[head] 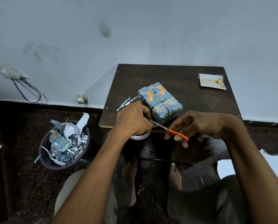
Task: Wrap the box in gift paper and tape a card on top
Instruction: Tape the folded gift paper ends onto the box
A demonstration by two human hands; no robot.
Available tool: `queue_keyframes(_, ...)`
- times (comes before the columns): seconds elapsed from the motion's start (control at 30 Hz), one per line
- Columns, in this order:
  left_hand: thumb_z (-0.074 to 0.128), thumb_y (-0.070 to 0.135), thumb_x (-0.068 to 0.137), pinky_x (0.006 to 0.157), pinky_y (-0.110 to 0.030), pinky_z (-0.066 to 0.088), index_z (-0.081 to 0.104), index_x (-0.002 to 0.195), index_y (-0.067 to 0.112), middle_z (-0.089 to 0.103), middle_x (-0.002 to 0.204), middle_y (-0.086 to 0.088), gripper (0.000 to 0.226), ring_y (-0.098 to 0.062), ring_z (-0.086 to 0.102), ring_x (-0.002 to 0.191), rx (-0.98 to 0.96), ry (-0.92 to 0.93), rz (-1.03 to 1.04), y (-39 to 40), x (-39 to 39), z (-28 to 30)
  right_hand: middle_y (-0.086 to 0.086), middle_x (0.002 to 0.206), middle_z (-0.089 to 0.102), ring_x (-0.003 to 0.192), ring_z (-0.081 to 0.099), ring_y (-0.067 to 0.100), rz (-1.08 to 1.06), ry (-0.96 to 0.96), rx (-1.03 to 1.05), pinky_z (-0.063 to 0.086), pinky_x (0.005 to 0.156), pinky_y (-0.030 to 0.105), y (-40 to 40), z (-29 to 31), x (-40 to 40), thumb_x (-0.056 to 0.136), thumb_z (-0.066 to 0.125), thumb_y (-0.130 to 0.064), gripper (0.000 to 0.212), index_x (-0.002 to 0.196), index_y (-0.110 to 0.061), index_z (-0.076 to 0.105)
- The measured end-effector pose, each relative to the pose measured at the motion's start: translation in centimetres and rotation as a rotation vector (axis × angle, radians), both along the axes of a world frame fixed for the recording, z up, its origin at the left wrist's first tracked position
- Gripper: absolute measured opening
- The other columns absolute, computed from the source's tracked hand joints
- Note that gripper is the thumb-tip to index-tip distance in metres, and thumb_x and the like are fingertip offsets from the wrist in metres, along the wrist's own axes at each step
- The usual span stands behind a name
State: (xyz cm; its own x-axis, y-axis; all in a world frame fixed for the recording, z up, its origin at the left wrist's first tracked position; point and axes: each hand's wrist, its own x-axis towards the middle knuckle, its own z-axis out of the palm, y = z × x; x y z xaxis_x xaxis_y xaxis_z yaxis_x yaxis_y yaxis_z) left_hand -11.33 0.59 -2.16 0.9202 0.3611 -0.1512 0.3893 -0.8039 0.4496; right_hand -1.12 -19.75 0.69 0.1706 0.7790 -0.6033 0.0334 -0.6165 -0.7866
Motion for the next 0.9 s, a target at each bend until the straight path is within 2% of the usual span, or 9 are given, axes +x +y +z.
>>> queue_keyframes(0.2, 0.078, 0.032, 0.070, 0.074, -0.028, 0.038, 0.070, 0.074, 0.027, 0.059, 0.103, 0.017, 0.011, -0.011, 0.059, 0.094, 0.011, -0.017, 0.010, -0.1, 0.0, -0.1, 0.016, 0.071, 0.060, 0.043, 0.045, 0.006, 0.036, 0.138, 0.097, 0.026, 0.037, 0.014, 0.7, 0.0, -0.1, 0.086, 0.065, -0.023, 0.040, 0.119, -0.002, 0.071)
queue_keyframes(0.3, 0.081, 0.042, 0.071, 0.075, -0.029, 0.037, 0.071, 0.075, 0.027, 0.059, 0.101, 0.017, 0.019, -0.010, 0.059, 0.093, -0.004, -0.020, 0.000, 0.0, 0.2, -0.1, 0.019, 0.074, 0.063, 0.047, 0.041, 0.008, 0.036, 0.162, 0.173, 0.023, 0.037, 0.017, -0.1, 0.0, 0.1, 0.084, 0.068, -0.024, 0.041, 0.119, -0.003, 0.071)
queue_keyframes(0.43, 0.084, 0.055, 0.068, 0.076, -0.029, 0.037, 0.068, 0.069, 0.026, 0.061, 0.096, 0.018, 0.033, -0.006, 0.058, 0.092, -0.016, -0.001, -0.009, 0.2, 0.1, 0.4, 0.028, 0.087, 0.069, 0.046, 0.044, 0.010, -0.232, 0.170, 0.364, 0.027, 0.036, 0.017, -2.4, 0.7, 0.6, 0.076, 0.076, -0.014, 0.045, 0.118, 0.000, 0.071)
queue_keyframes(0.53, 0.084, 0.056, 0.068, 0.076, -0.030, 0.039, 0.070, 0.071, 0.026, 0.066, 0.093, 0.016, 0.033, -0.008, 0.061, 0.091, 0.017, 0.027, 0.001, 0.6, -0.3, 0.4, 0.030, 0.093, 0.073, 0.045, 0.050, 0.009, -0.585, -0.078, 0.315, 0.040, 0.038, 0.018, -3.2, 0.5, 1.4, 0.065, 0.087, -0.012, 0.045, 0.106, -0.001, 0.071)
queue_keyframes(0.63, 0.084, 0.055, 0.067, 0.076, -0.029, 0.039, 0.071, 0.075, 0.027, 0.066, 0.089, 0.015, 0.032, -0.010, 0.057, 0.085, 0.067, 0.056, 0.017, 1.0, -0.8, 0.4, 0.012, 0.077, 0.077, 0.048, 0.062, 0.012, -0.796, -0.463, 0.116, 0.048, 0.044, 0.020, -3.3, -0.7, 1.8, 0.070, 0.090, -0.015, 0.034, 0.098, -0.006, 0.073)
queue_keyframes(0.73, 0.084, 0.056, 0.065, 0.075, -0.029, 0.040, 0.072, 0.075, 0.029, 0.067, 0.086, 0.015, 0.032, -0.012, 0.059, 0.084, 0.074, 0.066, 0.033, 1.4, -1.0, 0.3, 0.004, 0.068, 0.073, 0.048, 0.068, 0.012, -0.810, -0.729, -0.030, 0.052, 0.046, 0.019, -2.7, -1.5, 1.6, 0.076, 0.089, -0.017, 0.020, 0.093, -0.016, 0.078)
queue_keyframes(0.8, 0.084, 0.057, 0.064, 0.075, -0.029, 0.041, 0.071, 0.075, 0.029, 0.067, 0.086, 0.015, 0.032, -0.012, 0.061, 0.086, 0.071, 0.071, 0.030, 1.4, -0.9, 0.3, 0.005, 0.073, 0.073, 0.056, 0.070, 0.018, -0.760, -0.878, -0.112, 0.060, 0.059, 0.027, -1.8, -2.2, 1.7, 0.077, 0.084, -0.018, 0.023, 0.099, -0.015, 0.080)
queue_keyframes(0.83, 0.084, 0.057, 0.064, 0.076, -0.030, 0.042, 0.071, 0.075, 0.029, 0.067, 0.087, 0.015, 0.033, -0.012, 0.061, 0.087, 0.069, 0.073, 0.026, 1.3, -0.8, 0.3, 0.007, 0.076, 0.073, 0.062, 0.069, 0.020, -0.737, -0.936, -0.161, 0.059, 0.065, 0.030, -1.4, -2.6, 1.7, 0.077, 0.083, -0.019, 0.023, 0.100, -0.014, 0.081)
queue_keyframes(0.9, 0.084, 0.057, 0.064, 0.076, -0.030, 0.042, 0.071, 0.074, 0.028, 0.066, 0.088, 0.015, 0.034, -0.012, 0.061, 0.088, 0.062, 0.077, 0.021, 1.3, -0.7, 0.2, 0.013, 0.087, 0.068, 0.070, 0.061, 0.021, -0.685, -1.050, -0.245, 0.049, 0.064, 0.029, -0.5, -3.4, 1.7, 0.076, 0.081, -0.021, 0.023, 0.097, -0.010, 0.080)
